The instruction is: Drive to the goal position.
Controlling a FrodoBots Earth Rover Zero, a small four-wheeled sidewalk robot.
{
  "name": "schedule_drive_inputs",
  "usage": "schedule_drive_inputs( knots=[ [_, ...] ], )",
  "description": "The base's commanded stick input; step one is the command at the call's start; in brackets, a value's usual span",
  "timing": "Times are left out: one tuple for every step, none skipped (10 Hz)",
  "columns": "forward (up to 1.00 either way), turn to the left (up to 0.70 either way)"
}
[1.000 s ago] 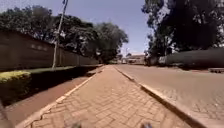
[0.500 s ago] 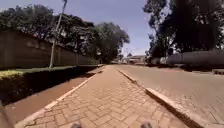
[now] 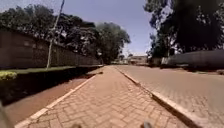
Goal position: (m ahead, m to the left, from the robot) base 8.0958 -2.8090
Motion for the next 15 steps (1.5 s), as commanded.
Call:
schedule_drive_inputs(
  knots=[
    [0.70, 0.00],
    [0.70, 0.00],
    [0.70, 0.00],
    [0.70, 0.00],
    [0.70, 0.00],
    [0.70, 0.00],
    [0.70, 0.00],
    [0.70, 0.00],
    [0.70, 0.00],
    [0.70, 0.00],
    [0.70, 0.00],
    [0.70, 0.00],
    [0.70, 0.00],
    [0.70, 0.00],
    [0.70, 0.00]
  ],
)
